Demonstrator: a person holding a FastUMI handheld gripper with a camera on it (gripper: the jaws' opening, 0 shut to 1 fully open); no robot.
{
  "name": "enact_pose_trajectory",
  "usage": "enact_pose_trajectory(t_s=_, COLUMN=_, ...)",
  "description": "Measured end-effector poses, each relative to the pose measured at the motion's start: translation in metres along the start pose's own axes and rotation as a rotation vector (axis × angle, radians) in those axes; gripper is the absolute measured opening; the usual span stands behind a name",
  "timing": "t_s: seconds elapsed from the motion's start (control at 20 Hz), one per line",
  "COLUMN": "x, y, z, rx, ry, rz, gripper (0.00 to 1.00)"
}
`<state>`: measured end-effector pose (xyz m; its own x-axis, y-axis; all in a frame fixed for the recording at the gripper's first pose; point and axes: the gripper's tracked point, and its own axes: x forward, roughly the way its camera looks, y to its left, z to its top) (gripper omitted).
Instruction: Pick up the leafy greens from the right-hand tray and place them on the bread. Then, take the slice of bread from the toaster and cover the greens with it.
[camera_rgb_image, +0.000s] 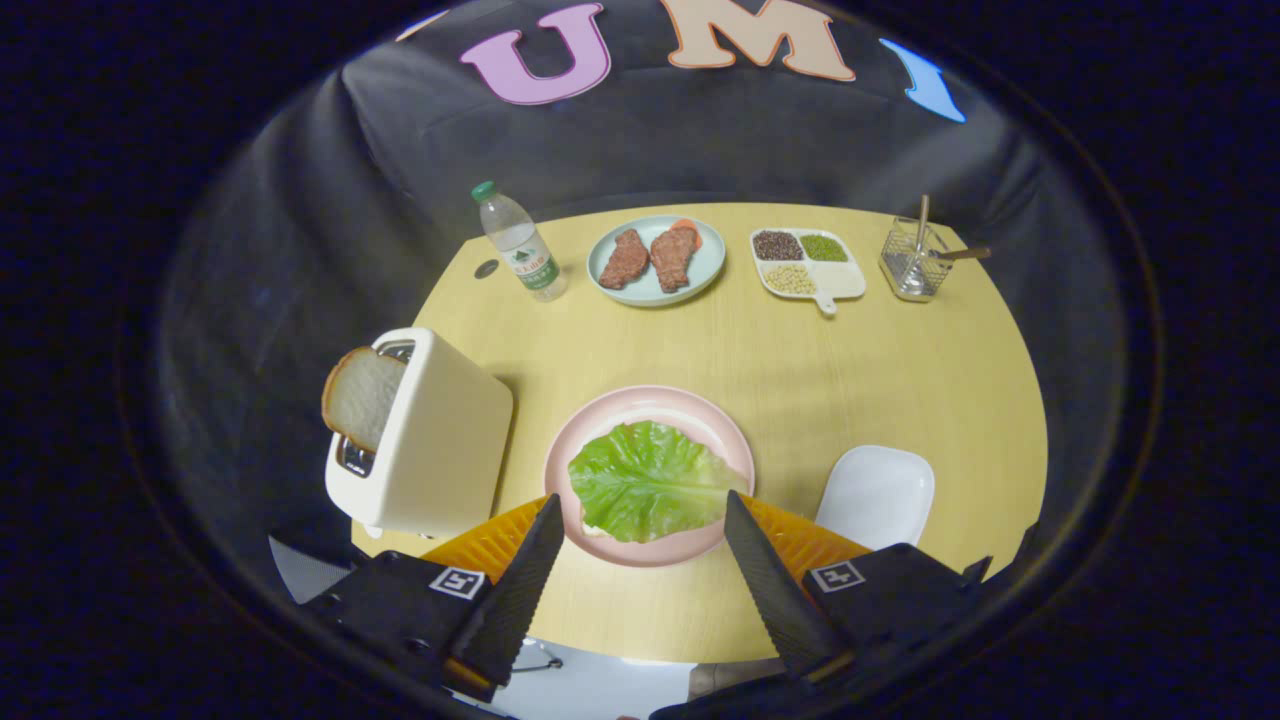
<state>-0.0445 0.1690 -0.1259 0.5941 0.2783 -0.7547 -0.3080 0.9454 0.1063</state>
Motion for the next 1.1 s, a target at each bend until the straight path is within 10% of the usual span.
enact_pose_trajectory(t_s=0.4, x=-0.077, y=0.074, z=0.044, rx=-0.236, ry=-0.104, rz=-0.155, gripper=1.00)
enact_pose_trajectory(t_s=0.6, x=-0.086, y=0.155, z=0.059, rx=-0.247, ry=-0.132, rz=-0.099, gripper=1.00)
enact_pose_trajectory(t_s=1.1, x=0.018, y=0.246, z=0.050, rx=-0.220, ry=-0.013, rz=-0.110, gripper=1.00)
